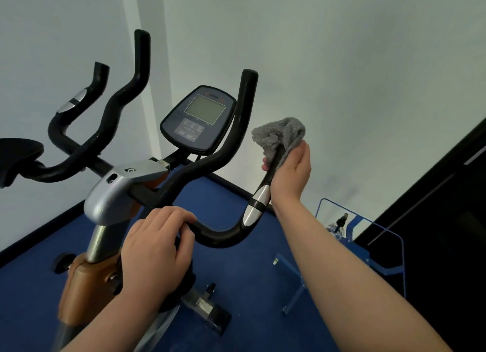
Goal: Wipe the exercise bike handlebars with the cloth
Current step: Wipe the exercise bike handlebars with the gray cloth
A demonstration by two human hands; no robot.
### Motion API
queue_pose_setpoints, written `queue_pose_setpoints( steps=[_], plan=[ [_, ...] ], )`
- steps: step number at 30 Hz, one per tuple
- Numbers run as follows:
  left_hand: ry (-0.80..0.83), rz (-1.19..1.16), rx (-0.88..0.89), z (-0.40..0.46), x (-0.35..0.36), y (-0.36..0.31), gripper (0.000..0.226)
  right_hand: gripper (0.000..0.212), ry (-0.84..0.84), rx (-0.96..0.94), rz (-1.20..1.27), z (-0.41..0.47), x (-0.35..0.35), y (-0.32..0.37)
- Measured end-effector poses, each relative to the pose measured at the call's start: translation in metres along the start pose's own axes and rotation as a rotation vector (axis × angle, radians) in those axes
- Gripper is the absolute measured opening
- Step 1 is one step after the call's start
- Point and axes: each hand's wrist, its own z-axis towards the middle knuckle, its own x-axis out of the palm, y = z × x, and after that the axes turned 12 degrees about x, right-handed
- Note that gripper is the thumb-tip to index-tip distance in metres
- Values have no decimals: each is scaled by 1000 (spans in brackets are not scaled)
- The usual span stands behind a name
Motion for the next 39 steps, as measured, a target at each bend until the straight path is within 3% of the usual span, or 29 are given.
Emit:
queue_pose_setpoints(
  steps=[5, 12, 14, 16, 20, 23, 26, 32, 35, 39],
  plan=[
    [6, 3, -2, 1, 0, 1, 14, 33, 3, 253, 61, -34, -6, -24],
    [9, 1, 13, -1, 0, 3, 15, 15, 257, 304, 102, -38, -29, -22],
    [4, -3, 10, 0, -1, 2, 15, 46, 325, 304, 201, -19, -33, -9],
    [7, 1, 10, 0, -1, 2, 15, 57, 427, 292, 313, -11, -33, 6],
    [1, 2, 2, -1, -1, 2, 15, 24, 590, 386, 372, -7, -36, 23],
    [2, 12, -5, 0, -1, 0, 15, 57, 406, 453, 174, -7, -16, 28],
    [3, 21, -6, 1, -2, -1, 15, 30, 98, 261, 57, -6, 1, 23],
    [7, 22, -12, 2, -2, -2, 15, 38, 126, 469, 356, -40, -7, -18],
    [14, 13, -17, 2, -2, -2, 15, 36, 58, 424, 246, -71, -8, -39],
    [7, 18, -20, 0, -1, -1, 15, 41, 2, 315, 46, -47, -2, -18]
  ],
)
